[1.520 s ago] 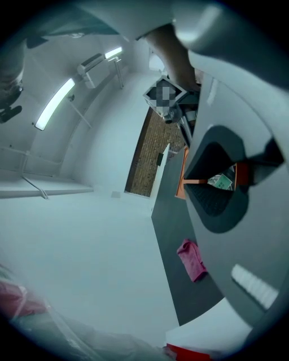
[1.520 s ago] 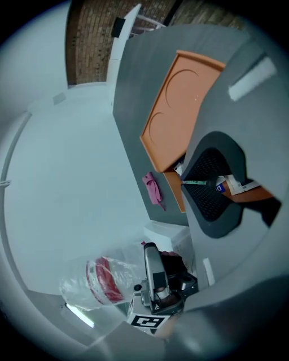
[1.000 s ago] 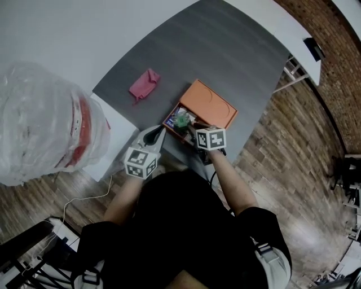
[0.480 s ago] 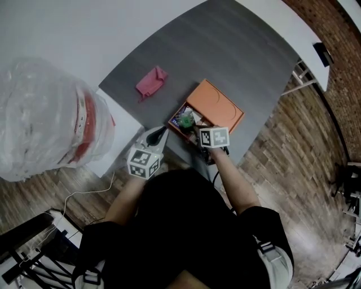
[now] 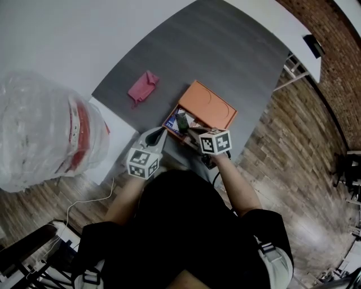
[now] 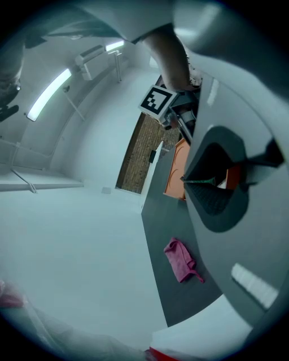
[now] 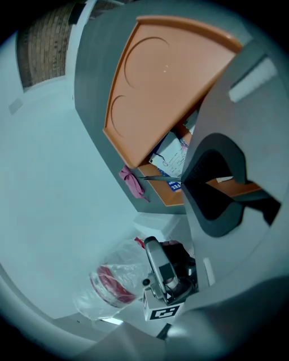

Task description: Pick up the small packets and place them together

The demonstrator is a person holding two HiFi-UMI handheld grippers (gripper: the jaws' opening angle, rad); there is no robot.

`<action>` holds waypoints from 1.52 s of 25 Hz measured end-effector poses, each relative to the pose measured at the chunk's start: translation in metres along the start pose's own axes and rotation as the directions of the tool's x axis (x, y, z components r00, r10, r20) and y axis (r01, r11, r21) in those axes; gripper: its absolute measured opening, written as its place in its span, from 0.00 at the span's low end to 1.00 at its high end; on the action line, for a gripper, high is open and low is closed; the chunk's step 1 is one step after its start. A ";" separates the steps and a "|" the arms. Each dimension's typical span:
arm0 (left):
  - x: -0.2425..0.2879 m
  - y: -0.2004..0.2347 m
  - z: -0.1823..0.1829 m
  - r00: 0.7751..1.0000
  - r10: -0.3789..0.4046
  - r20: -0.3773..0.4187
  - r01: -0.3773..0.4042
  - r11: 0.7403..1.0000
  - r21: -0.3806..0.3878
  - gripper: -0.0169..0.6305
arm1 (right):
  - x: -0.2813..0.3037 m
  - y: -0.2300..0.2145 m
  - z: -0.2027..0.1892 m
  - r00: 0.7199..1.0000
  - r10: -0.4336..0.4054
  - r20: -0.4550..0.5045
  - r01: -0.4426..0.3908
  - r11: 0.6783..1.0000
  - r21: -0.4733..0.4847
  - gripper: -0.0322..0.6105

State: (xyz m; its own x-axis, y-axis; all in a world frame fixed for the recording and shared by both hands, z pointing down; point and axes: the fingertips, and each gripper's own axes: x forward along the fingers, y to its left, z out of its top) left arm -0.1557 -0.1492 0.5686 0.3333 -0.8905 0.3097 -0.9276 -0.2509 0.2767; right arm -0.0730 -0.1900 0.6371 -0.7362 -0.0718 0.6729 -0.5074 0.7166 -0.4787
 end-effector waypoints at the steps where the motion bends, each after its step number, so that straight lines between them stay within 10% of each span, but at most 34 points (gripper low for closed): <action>1: 0.002 -0.001 0.001 1.000 -0.006 0.000 0.006 1.000 0.003 0.05 | -0.003 0.003 0.001 1.000 0.006 0.006 -0.006 1.000 -0.017 0.05; 10: 0.017 -0.009 0.011 0.999 -0.047 0.002 0.047 0.998 0.033 0.05 | -0.041 -0.005 0.053 0.974 0.013 0.228 -0.016 1.000 0.011 0.05; 18: 0.022 -0.010 0.023 0.999 -0.041 0.018 0.040 0.998 0.047 0.05 | -0.056 -0.048 0.097 0.887 -0.046 0.460 -0.134 0.927 0.351 0.05; 32: 0.012 0.007 0.019 1.000 0.030 0.001 -0.030 0.999 0.032 0.04 | -0.022 -0.092 0.086 0.922 -0.141 0.360 -0.097 0.817 0.569 0.05; 38: 0.013 0.010 0.017 0.999 0.038 -0.013 -0.037 0.999 0.027 0.04 | -0.018 -0.096 0.077 0.935 -0.166 0.314 -0.041 0.828 0.560 0.06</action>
State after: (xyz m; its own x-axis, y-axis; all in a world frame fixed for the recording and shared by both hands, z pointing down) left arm -0.1633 -0.1694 0.5602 0.3003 -0.8945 0.3313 -0.9436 -0.2277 0.2405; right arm -0.0454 -0.3115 0.6272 -0.7446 -0.4035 0.5317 -0.6405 0.2075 -0.7394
